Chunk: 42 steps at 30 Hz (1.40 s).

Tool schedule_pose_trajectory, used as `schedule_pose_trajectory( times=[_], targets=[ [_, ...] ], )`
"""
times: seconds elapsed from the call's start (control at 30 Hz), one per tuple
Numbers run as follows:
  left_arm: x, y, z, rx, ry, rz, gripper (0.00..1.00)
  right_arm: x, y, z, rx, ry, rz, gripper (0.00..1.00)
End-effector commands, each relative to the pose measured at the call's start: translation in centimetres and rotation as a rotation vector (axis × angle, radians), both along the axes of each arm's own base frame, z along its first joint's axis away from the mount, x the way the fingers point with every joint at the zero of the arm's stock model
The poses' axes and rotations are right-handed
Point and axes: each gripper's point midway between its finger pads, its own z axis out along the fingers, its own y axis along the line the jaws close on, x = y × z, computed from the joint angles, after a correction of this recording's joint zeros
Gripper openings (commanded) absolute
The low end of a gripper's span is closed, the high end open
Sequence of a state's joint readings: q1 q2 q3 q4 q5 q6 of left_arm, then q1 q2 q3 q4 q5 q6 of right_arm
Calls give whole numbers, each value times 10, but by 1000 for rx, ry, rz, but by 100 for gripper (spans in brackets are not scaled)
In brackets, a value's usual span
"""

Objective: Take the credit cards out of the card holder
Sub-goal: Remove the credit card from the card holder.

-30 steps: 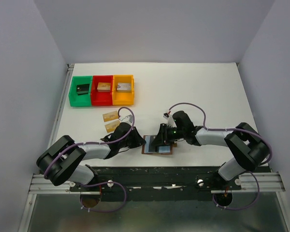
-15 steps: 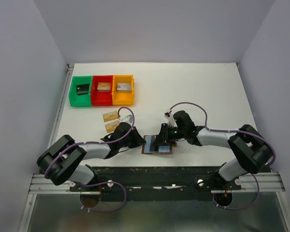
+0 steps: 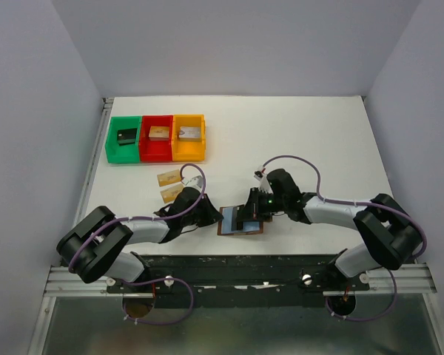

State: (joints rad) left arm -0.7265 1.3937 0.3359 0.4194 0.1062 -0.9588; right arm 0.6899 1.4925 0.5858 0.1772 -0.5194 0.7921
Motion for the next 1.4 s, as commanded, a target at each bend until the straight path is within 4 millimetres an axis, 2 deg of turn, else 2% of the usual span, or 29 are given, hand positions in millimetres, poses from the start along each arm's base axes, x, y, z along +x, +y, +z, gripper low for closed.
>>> schedule_pose_trajectory(
  times=[0.0,0.43,0.53,0.6,0.8,0.9,1.0,1.07,1.1,1.2,1.3,1.37],
  targets=[
    [-19,23,-36,112,102,8,16,4,-5,5,3,-30,-26,17],
    [-20,22,-35,106,99,2,14,1,-20,6,-37,-37,-47,10],
    [-17,19,-26,92,85,3,14,3,-28,2,-81,-40,-63,4],
    [-13,15,-14,71,58,-9,19,5,-33,3,-105,-55,-73,0],
    [3,-4,32,10,-16,-40,50,6,-47,11,-174,-89,-71,0],
    [9,-14,58,-22,-53,-62,61,9,-54,19,-216,-129,-68,0],
    [14,-17,96,-56,-141,-88,71,10,-58,42,-231,-226,1,0],
    [14,-18,122,-84,-225,-115,77,1,-52,61,-191,-274,111,0],
    [14,-18,137,-108,-272,-129,81,-9,-48,70,-154,-281,191,0],
    [-5,-24,173,-232,-418,-276,89,-43,-40,90,-81,-291,412,0],
    [-42,-31,204,-384,-530,-512,90,-74,-37,104,-49,-289,587,0],
    [-62,-34,214,-430,-552,-634,89,-88,-36,112,-49,-307,661,0]
  ],
)
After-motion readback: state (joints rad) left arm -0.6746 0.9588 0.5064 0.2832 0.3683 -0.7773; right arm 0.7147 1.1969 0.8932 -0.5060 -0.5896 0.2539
